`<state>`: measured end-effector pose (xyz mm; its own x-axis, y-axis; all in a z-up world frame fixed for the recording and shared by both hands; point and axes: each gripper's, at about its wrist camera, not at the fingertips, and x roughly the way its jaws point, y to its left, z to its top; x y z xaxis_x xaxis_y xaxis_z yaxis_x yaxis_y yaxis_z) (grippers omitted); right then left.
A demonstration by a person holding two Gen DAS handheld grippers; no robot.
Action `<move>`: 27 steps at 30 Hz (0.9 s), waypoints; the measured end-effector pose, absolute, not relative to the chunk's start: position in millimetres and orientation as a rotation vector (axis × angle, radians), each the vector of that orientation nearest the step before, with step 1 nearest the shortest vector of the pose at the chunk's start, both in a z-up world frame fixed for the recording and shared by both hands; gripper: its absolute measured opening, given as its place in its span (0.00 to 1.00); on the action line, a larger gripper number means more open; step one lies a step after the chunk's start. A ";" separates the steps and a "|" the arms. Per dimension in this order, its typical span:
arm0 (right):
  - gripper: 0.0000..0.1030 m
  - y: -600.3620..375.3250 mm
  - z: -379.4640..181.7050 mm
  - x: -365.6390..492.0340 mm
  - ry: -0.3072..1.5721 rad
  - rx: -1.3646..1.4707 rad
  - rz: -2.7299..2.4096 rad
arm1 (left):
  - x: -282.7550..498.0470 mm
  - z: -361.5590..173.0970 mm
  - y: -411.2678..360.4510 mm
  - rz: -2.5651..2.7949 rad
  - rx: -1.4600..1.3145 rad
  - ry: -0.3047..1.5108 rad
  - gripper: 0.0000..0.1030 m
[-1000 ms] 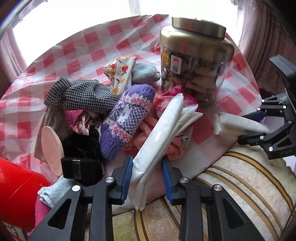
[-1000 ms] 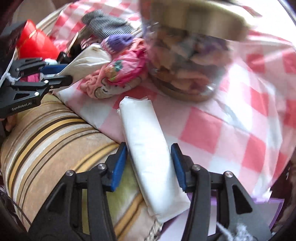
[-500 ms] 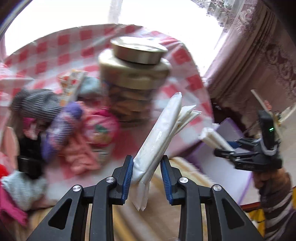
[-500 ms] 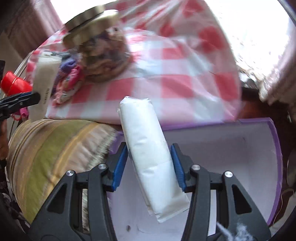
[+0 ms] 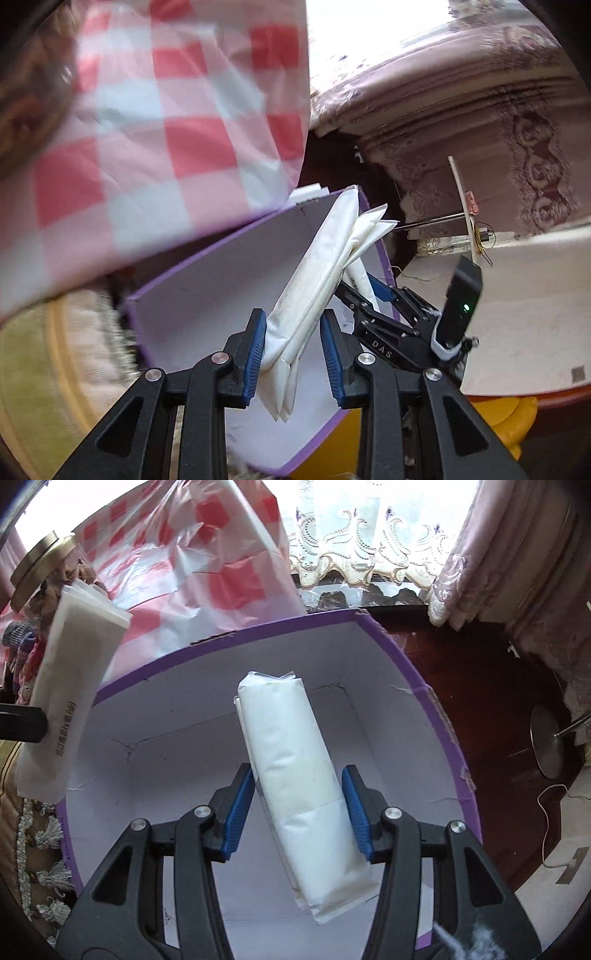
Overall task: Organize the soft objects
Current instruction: 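Carry both white pads into the purple-rimmed box and open both tools, then move both open tools back over the pile of soft items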
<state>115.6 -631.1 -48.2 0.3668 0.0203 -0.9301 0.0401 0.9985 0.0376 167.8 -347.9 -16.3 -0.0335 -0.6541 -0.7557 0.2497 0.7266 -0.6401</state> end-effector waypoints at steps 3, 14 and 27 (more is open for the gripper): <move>0.54 -641.4 -48.2 115.2 1.186 0.061 -0.047 | 174.4 -41.6 -378.9 -0.714 -0.400 1.516 0.31; 0.71 -656.6 -31.6 94.8 1.124 0.088 -0.125 | 174.2 -88.2 -464.9 -0.738 -0.469 1.643 0.58; 0.72 -614.8 -21.0 89.6 1.105 0.107 -0.048 | 153.7 -18.9 -436.4 -0.840 -0.298 1.358 0.58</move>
